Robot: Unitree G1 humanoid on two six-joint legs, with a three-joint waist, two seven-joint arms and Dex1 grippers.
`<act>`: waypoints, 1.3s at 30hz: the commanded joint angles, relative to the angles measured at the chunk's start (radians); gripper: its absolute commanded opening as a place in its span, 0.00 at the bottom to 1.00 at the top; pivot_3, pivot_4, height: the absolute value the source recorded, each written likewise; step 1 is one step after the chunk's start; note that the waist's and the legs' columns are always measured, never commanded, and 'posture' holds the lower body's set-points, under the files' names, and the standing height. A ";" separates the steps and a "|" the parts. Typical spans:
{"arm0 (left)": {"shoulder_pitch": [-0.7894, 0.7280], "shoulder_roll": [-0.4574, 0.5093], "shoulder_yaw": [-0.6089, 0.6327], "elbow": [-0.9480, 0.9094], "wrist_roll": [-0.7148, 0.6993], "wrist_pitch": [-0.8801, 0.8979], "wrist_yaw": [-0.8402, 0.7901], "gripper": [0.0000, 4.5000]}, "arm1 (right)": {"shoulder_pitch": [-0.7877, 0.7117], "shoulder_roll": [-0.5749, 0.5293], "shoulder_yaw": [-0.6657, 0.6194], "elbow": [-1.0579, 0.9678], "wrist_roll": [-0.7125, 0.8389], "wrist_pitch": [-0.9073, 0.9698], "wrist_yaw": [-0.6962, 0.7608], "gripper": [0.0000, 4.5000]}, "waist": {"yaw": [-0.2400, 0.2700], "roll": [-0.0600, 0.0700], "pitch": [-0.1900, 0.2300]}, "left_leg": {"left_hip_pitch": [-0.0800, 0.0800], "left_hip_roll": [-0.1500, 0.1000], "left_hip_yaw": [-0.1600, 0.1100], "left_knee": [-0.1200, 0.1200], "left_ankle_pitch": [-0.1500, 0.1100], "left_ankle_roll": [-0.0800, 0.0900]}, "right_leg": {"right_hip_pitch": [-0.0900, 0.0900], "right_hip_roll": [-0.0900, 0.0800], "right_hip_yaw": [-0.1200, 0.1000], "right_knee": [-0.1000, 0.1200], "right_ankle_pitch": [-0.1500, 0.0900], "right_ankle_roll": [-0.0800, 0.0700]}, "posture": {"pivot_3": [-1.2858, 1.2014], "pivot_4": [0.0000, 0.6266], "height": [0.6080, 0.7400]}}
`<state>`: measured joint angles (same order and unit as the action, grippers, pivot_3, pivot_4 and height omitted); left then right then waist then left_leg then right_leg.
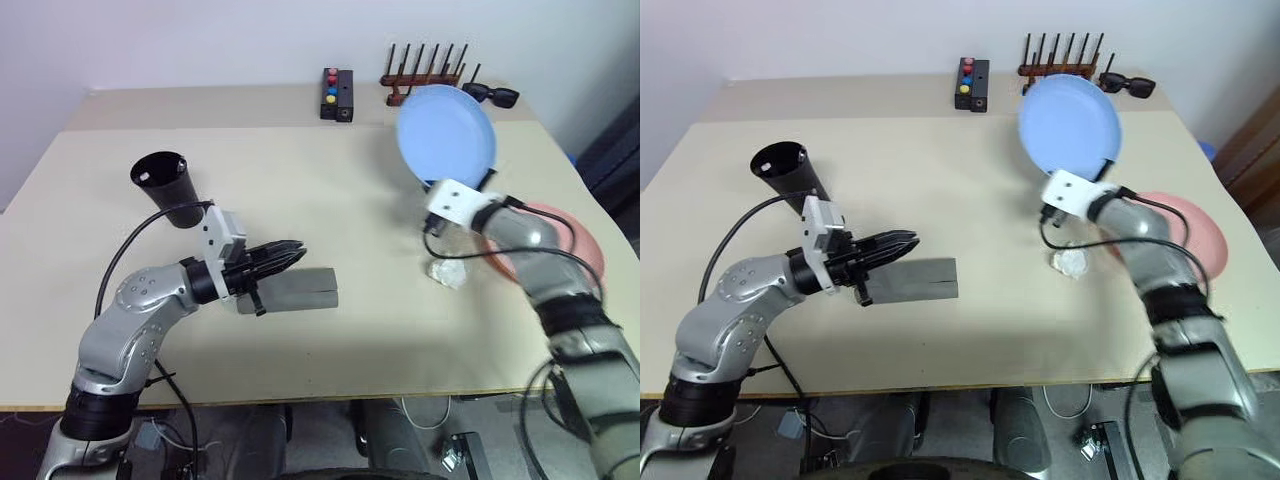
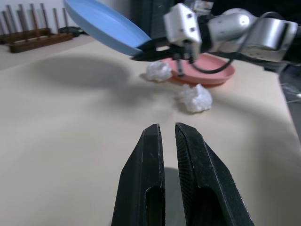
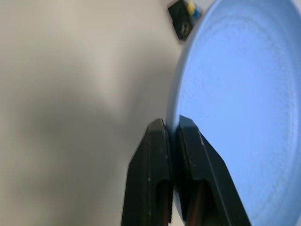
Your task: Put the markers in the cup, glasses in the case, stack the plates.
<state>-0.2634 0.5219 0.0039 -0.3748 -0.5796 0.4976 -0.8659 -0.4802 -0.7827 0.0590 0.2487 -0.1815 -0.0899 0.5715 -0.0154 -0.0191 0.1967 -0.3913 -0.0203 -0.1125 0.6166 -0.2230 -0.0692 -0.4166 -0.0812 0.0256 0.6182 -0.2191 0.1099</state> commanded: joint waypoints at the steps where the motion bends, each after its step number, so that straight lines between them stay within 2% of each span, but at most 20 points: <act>1: -0.045 -0.026 -0.046 0.027 -0.015 -0.018 -0.046 0.10 | 0.114 -0.086 -0.161 -0.225 0.094 0.145 0.069 0.00 | 0.002 0.000 0.000 | 0.001 0.000 0.000 0.001 0.000 0.000 | 0.001 0.000 0.000 0.000 -0.001 -0.002 | 0.52 0.24 1.00; 8: -0.140 -0.093 -0.147 0.153 0.031 -0.069 -0.128 0.10 | 0.512 -0.174 -0.390 -0.504 0.134 0.310 0.173 0.00 | 0.004 0.002 -0.001 | 0.003 0.000 0.000 0.001 -0.001 0.001 | 0.004 0.000 0.000 -0.002 -0.002 -0.003 | 0.52 0.24 1.00; 12: -0.149 -0.106 -0.163 0.178 0.042 -0.083 -0.147 0.10 | 0.607 -0.174 -0.414 -0.546 0.098 0.348 0.166 0.00 | -0.007 0.002 -0.001 | 0.002 0.000 0.002 0.003 -0.001 0.002 | 0.004 0.000 0.000 -0.003 -0.002 -0.003 | 0.52 0.24 1.00; 15: -0.145 -0.111 -0.165 0.178 0.045 -0.084 -0.151 0.10 | 0.618 -0.171 -0.410 -0.537 0.076 0.380 0.148 0.00 | -0.002 0.002 -0.001 | 0.003 0.000 0.002 0.004 -0.001 0.002 | 0.005 0.000 0.000 -0.002 -0.003 -0.001 | 0.52 0.24 1.00; 18: -0.135 -0.112 -0.164 0.167 0.042 -0.078 -0.147 0.10 | 0.598 -0.174 -0.398 -0.519 0.059 0.379 0.136 0.23 | 0.003 0.002 -0.001 | 0.002 0.000 0.001 0.006 -0.001 0.002 | 0.005 0.000 0.000 -0.002 -0.003 -0.001 | 0.52 0.24 1.00; 23: -0.114 -0.106 -0.153 0.149 0.040 -0.072 -0.127 0.10 | 0.540 -0.179 -0.387 -0.504 0.070 0.340 0.142 0.77 | 0.002 0.002 -0.001 | 0.001 0.000 0.001 0.006 -0.002 0.002 | 0.005 0.000 0.000 -0.002 -0.003 -0.002 | 0.52 0.24 1.00; 28: -0.096 -0.100 -0.141 0.133 0.042 -0.073 -0.102 0.10 | 0.459 -0.112 -0.424 -0.542 0.293 0.378 0.227 0.77 | 0.002 0.002 -0.001 | 0.002 0.000 0.001 0.006 -0.002 0.003 | 0.005 0.000 0.000 -0.003 -0.003 -0.001 | 0.52 0.24 1.00; 31: -0.094 -0.101 -0.139 0.128 0.042 -0.076 -0.091 0.10 | 0.470 -0.075 -0.386 -0.589 0.396 0.441 0.282 0.77 | 0.003 0.002 -0.001 | 0.001 0.000 0.001 0.006 -0.002 0.003 | 0.006 0.000 0.000 -0.003 -0.003 -0.001 | 0.52 0.24 1.00; 39: -0.079 -0.092 -0.126 0.108 0.036 -0.073 -0.081 0.10 | 0.426 0.018 -0.190 -0.485 0.323 0.418 0.218 0.77 | 0.002 0.002 -0.001 | 0.002 0.000 0.001 0.007 -0.002 0.003 | 0.006 0.000 -0.001 -0.003 -0.003 -0.001 | 0.52 0.24 1.00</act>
<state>-0.3462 0.4253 -0.1399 -0.2240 -0.5345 0.4325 -0.9504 -0.0365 -0.7666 -0.1377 -0.2508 0.1635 0.3540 0.8108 -0.0139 -0.0174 0.1957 -0.3897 -0.0199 -0.1120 0.6232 -0.2251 -0.0661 -0.4106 -0.0814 0.0249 0.6149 -0.2222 0.1082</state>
